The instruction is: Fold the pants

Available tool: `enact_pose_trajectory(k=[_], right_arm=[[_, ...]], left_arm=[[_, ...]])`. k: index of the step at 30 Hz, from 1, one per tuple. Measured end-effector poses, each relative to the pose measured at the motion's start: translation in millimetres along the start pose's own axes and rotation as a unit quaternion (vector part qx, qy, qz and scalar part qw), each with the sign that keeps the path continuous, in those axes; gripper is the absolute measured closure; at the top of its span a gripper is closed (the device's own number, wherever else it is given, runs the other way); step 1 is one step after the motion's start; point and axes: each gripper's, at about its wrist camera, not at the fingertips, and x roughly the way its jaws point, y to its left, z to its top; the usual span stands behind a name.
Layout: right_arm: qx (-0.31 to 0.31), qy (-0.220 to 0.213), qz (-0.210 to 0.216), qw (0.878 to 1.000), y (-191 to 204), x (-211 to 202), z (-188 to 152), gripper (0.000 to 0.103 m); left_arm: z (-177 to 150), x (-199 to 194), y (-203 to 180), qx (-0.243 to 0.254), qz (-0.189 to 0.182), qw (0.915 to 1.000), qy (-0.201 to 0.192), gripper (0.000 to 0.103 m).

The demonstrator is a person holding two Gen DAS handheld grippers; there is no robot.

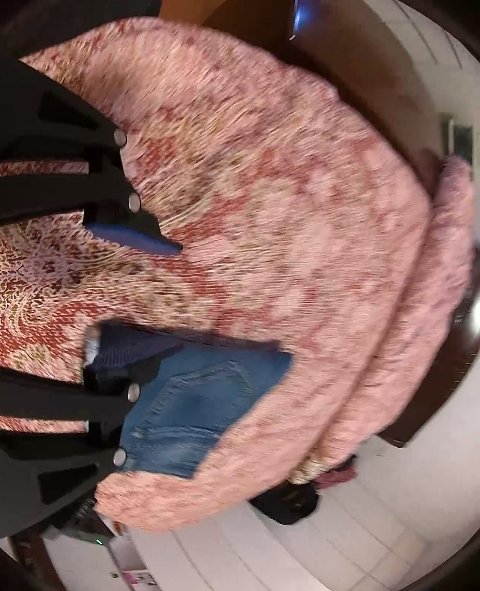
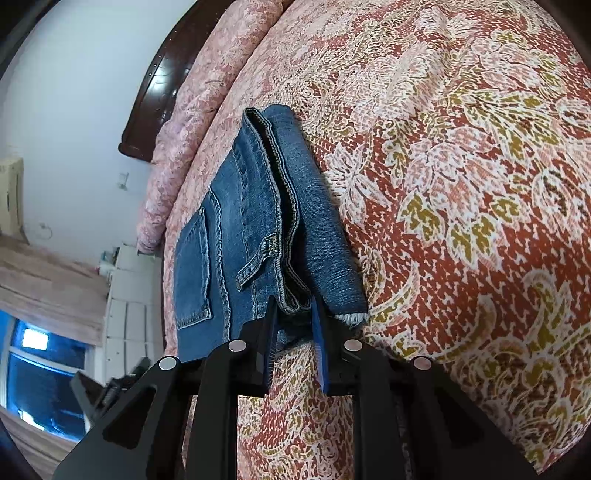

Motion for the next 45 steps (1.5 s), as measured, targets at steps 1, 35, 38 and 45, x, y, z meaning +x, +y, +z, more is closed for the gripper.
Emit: enact_pose_trajectory(k=[1,35,38,45], right_arm=[[0.007,-0.005,0.007,1.0,-1,-2,-1,0.086],[0.009,-0.013,-0.033,0.999,26,-14,3,0.083],[-0.017,-0.045,-0.02,0.999,49,-31,6,0.083],[-0.113,-0.024,0.022,0.993,124,25,57,0.083]], left_arm=[[2,-3,-3,0.003,-0.014,0.9999,-0.008,0.052],[7,135,-99,0.14,-0.092,0.9791,0.116,0.016],[9,136,-98,0.131,-0.097,0.9797,0.117,0.015],[-1,126,-111,0.169,-0.07,0.9767,0.112,0.009]])
